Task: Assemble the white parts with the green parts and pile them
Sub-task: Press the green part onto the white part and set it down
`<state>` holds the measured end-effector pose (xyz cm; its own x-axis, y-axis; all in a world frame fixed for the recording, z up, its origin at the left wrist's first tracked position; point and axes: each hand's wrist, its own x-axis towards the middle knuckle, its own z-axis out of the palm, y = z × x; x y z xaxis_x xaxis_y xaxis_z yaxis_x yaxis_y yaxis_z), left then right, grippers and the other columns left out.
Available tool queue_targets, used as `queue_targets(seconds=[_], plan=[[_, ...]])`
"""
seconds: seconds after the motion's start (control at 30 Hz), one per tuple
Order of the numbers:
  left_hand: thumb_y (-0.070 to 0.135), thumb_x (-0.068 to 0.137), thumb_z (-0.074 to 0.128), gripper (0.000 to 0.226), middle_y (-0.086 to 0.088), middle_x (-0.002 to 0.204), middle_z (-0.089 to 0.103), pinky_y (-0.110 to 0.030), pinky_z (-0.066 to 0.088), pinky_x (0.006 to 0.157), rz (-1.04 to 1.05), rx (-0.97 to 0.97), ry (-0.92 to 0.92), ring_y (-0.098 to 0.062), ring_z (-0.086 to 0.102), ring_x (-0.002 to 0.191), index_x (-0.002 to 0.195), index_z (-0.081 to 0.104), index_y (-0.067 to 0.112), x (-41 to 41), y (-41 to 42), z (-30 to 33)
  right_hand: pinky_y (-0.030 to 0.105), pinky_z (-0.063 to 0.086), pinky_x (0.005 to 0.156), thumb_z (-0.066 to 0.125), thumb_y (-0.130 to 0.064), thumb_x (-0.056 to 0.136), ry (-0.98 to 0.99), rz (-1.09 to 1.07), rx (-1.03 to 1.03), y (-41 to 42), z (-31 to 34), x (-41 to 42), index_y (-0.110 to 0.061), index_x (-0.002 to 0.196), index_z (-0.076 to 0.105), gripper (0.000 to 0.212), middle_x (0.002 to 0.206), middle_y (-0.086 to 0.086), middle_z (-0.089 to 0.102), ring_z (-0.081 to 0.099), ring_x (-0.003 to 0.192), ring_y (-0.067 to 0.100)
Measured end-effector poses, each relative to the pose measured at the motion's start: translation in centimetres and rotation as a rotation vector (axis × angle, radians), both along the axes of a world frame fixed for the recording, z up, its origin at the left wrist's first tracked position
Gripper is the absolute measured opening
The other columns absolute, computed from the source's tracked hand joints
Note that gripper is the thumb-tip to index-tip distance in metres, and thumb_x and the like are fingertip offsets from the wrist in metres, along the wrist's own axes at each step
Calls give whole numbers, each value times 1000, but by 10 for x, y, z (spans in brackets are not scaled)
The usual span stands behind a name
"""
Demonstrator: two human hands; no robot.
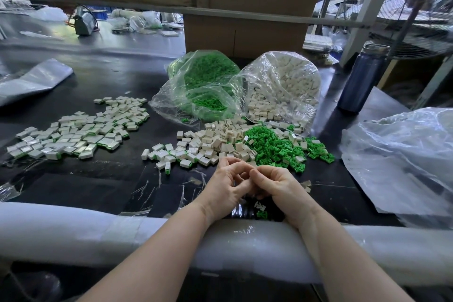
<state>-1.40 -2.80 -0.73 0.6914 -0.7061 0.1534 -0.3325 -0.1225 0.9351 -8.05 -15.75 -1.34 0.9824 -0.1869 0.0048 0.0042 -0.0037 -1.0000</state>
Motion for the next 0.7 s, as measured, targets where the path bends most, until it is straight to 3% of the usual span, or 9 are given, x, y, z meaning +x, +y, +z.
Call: queue_targets(seconds=[0.2, 0.43, 0.6, 0.7], plan=[[9, 88, 61, 10, -9, 113, 38, -7, 41, 73, -6, 23, -26, -8, 45, 73, 93, 64, 17, 0, -2, -3, 17, 45, 57, 58, -20, 87, 34, 18, -11, 0, 4, -1, -10, 85, 66, 13, 74, 7, 62, 56, 64, 10], [7, 87, 60, 13, -4, 112, 38, -5, 41, 71, -14, 31, -35, -3, 47, 72, 94, 63, 18, -1, -2, -2, 15, 43, 52, 55, -12, 90, 10, -4, -20, 1, 2, -2, -7, 83, 69, 16, 67, 6, 61, 53, 57, 10], [10, 88, 60, 9, -2, 111, 39, -6, 41, 72, -24, 38, -45, -6, 47, 73, 91, 62, 18, -2, -2, -1, 15, 41, 51, 63, -28, 74, -6, -19, 6, 1, 3, -3, -11, 79, 73, 20, 62, 3, 61, 50, 53, 7], [9, 88, 61, 8, -1, 108, 38, -6, 41, 71, -28, 44, -46, -7, 45, 73, 90, 62, 16, -2, -2, -1, 14, 41, 50, 64, -27, 73, -2, -18, 7, 0, 3, -3, -11, 78, 74, 20, 62, 3, 62, 50, 52, 6]])
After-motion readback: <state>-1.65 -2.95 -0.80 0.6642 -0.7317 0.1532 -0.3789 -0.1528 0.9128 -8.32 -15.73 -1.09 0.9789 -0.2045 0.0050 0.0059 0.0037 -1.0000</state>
